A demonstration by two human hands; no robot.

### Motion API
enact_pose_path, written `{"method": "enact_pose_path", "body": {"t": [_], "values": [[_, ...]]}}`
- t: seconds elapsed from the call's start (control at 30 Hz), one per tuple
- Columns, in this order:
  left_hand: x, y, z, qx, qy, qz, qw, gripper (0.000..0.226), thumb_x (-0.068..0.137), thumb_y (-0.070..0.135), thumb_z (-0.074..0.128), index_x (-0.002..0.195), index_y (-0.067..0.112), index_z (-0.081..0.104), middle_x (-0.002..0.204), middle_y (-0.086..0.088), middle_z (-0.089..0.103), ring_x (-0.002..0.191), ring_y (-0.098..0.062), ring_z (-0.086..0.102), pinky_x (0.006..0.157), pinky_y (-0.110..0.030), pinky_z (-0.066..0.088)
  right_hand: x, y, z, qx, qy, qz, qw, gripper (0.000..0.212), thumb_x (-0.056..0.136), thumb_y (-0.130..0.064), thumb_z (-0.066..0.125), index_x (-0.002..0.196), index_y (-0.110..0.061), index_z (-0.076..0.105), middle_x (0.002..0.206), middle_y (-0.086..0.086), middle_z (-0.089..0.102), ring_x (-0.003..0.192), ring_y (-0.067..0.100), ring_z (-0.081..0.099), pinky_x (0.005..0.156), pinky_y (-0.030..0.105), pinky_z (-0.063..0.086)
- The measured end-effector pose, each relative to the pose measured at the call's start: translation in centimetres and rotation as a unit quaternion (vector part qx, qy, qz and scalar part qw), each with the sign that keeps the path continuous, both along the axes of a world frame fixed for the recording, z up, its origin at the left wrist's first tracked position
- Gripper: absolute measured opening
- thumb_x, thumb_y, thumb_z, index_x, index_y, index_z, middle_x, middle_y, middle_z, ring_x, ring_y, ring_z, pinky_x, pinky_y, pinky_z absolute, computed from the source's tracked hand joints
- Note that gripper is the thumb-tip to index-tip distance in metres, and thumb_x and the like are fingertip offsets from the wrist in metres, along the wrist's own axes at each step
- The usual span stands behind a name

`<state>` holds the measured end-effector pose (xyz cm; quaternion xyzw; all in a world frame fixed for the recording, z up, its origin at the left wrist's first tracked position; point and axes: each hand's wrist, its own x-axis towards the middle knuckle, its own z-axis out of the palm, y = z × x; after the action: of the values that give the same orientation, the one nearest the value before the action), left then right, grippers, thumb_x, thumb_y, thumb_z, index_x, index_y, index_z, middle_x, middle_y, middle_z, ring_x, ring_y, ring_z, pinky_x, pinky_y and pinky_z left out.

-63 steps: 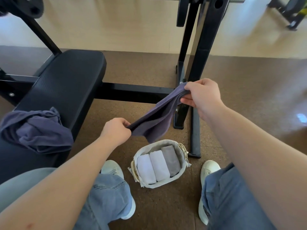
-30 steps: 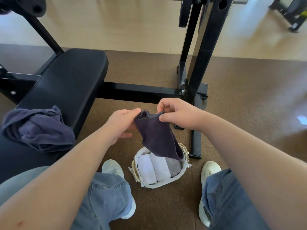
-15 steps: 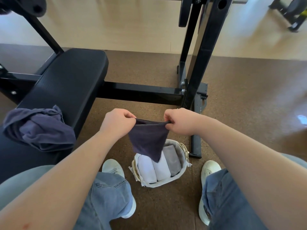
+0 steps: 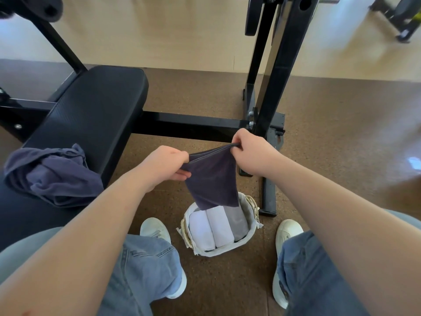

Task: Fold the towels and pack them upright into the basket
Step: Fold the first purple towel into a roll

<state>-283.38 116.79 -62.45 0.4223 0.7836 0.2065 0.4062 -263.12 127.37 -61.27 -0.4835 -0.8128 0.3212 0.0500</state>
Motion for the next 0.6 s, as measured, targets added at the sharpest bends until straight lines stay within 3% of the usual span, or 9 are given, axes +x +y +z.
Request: {"method": "enact_pose_path", "body": {"t": [0.13, 0.23, 0.33, 0.4, 0.5, 0.6], "values": [[-0.2, -0.4, 0.1, 0.033, -0.016, -0.015, 0.999, 0.020, 0.091, 0.012, 0.073, 0.108, 0.022, 0.073, 0.103, -0.001, 0.072, 0.098, -0.017, 0.068, 0.089, -0.035, 0.059, 0.0, 0.3, 0.4, -0.080, 0.062, -0.070, 0.992, 0.008, 0.107, -0.027, 0.046, 0.113, -0.024, 0.051, 0.099, 0.002, 0.065, 0.084, 0.018, 0.065, 0.072, 0.036, 0.061], [-0.1, -0.6, -0.6, 0.043, -0.033, 0.035, 0.998, 0.022, 0.097, 0.012, 0.068, 0.117, 0.020, 0.071, 0.103, -0.003, 0.073, 0.094, -0.018, 0.072, 0.090, -0.038, 0.062, -0.3, -0.1, 0.7, -0.152, 0.102, -0.104, 0.978, 0.012, 0.110, -0.024, 0.042, 0.121, -0.022, 0.046, 0.103, 0.004, 0.060, 0.087, 0.017, 0.061, 0.058, 0.029, 0.061], [0.3, -0.4, -0.3, 0.054, -0.136, 0.123, 0.982, 0.027, 0.105, 0.025, 0.057, 0.131, 0.018, 0.059, 0.114, -0.005, 0.071, 0.086, -0.019, 0.077, 0.080, -0.034, 0.064, -0.3, -0.1, 0.7, -0.212, 0.154, -0.142, 0.954, 0.018, 0.110, -0.021, 0.045, 0.128, -0.023, 0.044, 0.116, 0.007, 0.056, 0.102, 0.022, 0.063, 0.074, 0.041, 0.066], [0.6, -0.2, 0.0, 0.060, -0.195, 0.162, 0.966, 0.033, 0.108, 0.032, 0.050, 0.139, 0.023, 0.050, 0.125, -0.004, 0.066, 0.084, -0.020, 0.079, 0.077, -0.035, 0.064, -0.1, 0.1, 0.7, -0.228, 0.176, -0.147, 0.946, 0.028, 0.105, -0.017, 0.056, 0.129, -0.024, 0.044, 0.119, 0.009, 0.061, 0.105, 0.024, 0.066, 0.078, 0.039, 0.066], [0.9, -0.3, 0.3, 0.059, -0.209, 0.175, 0.960, 0.038, 0.108, 0.035, 0.047, 0.145, 0.023, 0.044, 0.131, -0.005, 0.061, 0.085, -0.022, 0.079, 0.083, -0.039, 0.064, 0.3, 0.3, 0.7, -0.241, 0.187, -0.121, 0.945, 0.049, 0.091, -0.007, 0.074, 0.130, -0.022, 0.047, 0.115, 0.010, 0.069, 0.100, 0.023, 0.072, 0.081, 0.038, 0.065], [0.9, -0.3, 0.2, 0.066, -0.197, 0.175, 0.962, 0.043, 0.106, 0.024, 0.055, 0.146, 0.019, 0.042, 0.132, -0.008, 0.063, 0.087, -0.020, 0.079, 0.084, -0.038, 0.064, 0.4, 0.4, 0.4, -0.208, 0.176, -0.131, 0.953, 0.051, 0.089, -0.004, 0.075, 0.129, -0.022, 0.049, 0.109, 0.011, 0.071, 0.093, 0.024, 0.074, 0.081, 0.039, 0.065]]}}
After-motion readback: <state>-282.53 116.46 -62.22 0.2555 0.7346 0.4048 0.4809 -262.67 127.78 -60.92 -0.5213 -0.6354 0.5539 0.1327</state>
